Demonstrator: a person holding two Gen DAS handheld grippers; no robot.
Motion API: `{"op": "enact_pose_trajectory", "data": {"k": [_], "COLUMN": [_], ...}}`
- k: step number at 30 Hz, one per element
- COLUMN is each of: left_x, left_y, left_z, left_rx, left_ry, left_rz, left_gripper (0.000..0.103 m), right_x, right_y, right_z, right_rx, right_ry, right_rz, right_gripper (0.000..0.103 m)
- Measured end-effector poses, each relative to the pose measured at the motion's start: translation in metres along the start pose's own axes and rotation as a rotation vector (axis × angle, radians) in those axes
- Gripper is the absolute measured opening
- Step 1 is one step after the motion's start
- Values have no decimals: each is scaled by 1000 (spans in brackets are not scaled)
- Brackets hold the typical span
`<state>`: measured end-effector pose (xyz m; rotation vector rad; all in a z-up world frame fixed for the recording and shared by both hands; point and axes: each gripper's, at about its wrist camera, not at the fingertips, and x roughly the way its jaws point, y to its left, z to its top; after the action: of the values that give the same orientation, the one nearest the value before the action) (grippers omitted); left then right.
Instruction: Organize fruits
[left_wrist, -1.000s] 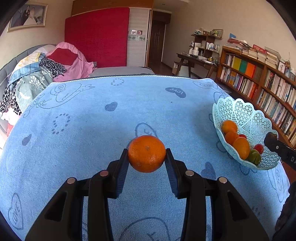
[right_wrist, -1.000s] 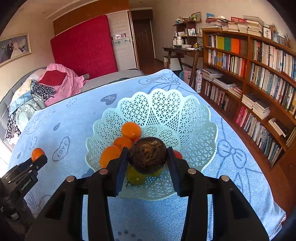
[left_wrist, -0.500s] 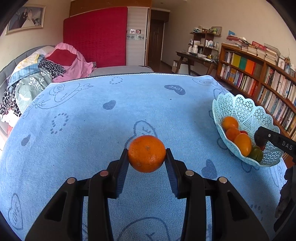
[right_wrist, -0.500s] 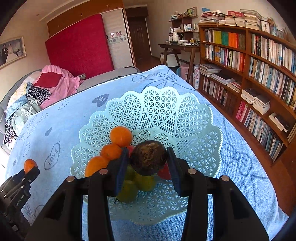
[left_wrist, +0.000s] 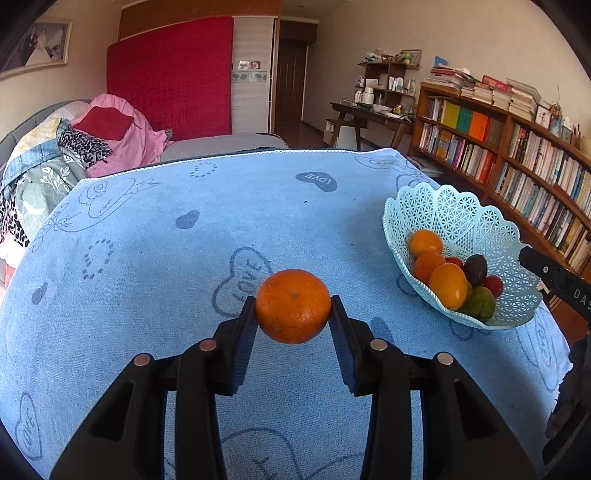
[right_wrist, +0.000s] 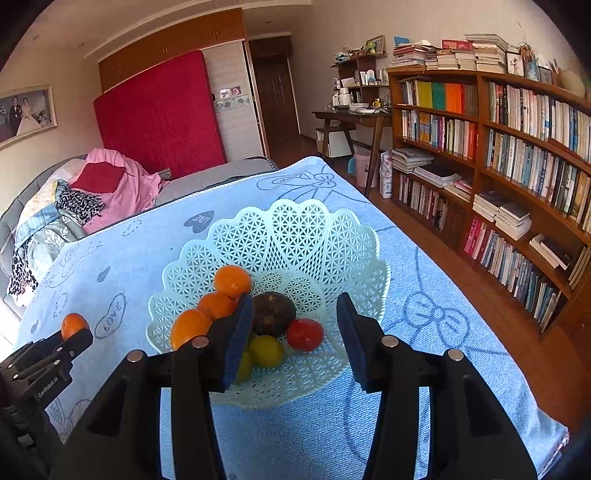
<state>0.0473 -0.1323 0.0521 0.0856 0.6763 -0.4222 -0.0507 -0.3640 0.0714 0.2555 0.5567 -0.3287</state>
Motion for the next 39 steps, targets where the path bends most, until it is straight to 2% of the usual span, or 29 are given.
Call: {"op": "enact_pose_trajectory", "data": {"k": [10,20,31,32,35,38,39], "left_x": [-2,18,39,39,34,28,26], "left_y": [-52,-103,-141,-141,-138,-132,-129], "left_z": [19,38,47,48,50,50,50], "left_rx": [77,147,218,216,212,228,229], "left_ry": [-13,12,34,34,2,-30,-37], "left_rz": [-67,-147,-180,-181,-181,-150,-140], "left_gripper": [40,40,40,42,63,65,68], "right_x": [-20,-23,-21,-21,-20,-21,-21], "right_y": [-29,-50,-66,-67,-67,-67,-67], "right_z": [-8,-14,-15,-15,-14,-14,-14], "right_rx": [25,53,100,103,105,111,112], "right_ry": [-27,-42,-32,-30,-29,-33,-32], "right_rz": [28,48,67,68,68,72,76], "right_gripper": [49,50,53,53,56,69,71]}}
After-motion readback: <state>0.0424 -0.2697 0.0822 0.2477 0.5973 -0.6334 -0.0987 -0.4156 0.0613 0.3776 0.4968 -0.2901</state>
